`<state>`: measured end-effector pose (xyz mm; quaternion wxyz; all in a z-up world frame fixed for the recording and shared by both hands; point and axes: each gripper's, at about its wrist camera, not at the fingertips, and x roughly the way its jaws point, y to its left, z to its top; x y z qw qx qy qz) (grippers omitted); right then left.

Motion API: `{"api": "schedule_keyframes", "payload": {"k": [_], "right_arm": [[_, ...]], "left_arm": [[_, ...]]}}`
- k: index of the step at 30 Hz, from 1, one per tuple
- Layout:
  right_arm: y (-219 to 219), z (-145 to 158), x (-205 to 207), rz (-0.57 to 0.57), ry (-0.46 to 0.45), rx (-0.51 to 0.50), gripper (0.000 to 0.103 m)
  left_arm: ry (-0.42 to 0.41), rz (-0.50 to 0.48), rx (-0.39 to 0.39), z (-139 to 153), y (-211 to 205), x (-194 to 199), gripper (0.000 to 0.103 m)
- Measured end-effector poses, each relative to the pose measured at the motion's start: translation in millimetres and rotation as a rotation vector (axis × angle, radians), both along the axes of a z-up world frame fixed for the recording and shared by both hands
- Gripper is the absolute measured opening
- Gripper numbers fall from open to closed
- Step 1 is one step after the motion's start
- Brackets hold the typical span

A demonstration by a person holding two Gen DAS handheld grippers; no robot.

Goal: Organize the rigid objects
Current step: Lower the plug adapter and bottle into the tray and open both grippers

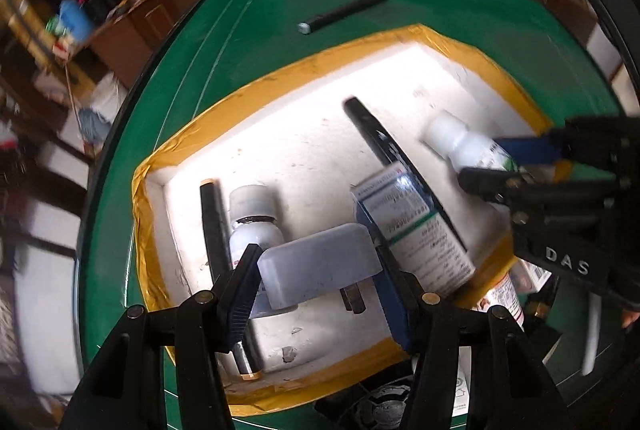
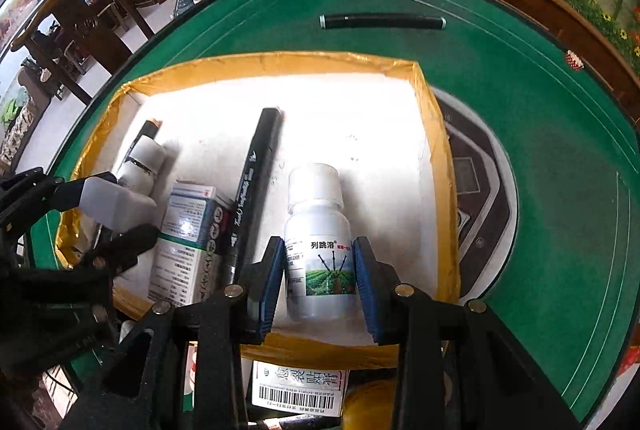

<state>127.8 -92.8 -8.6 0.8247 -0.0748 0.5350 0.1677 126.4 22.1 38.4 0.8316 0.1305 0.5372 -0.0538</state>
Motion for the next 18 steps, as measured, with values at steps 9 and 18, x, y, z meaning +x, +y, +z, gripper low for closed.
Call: {"api": "schedule_keyframes", "payload": {"k": [9, 18], "right_arm": [[-1, -3, 0, 0.008, -0.003, 0.013, 0.034], [-7, -3, -2, -0.009, -0.003, 0.031, 0.034]], "left_arm": [[0.049, 0.023, -0.071, -8, -3, 2, 0.060], [0.047, 0.099, -0.105, -11, 8, 1, 0.075]]}}
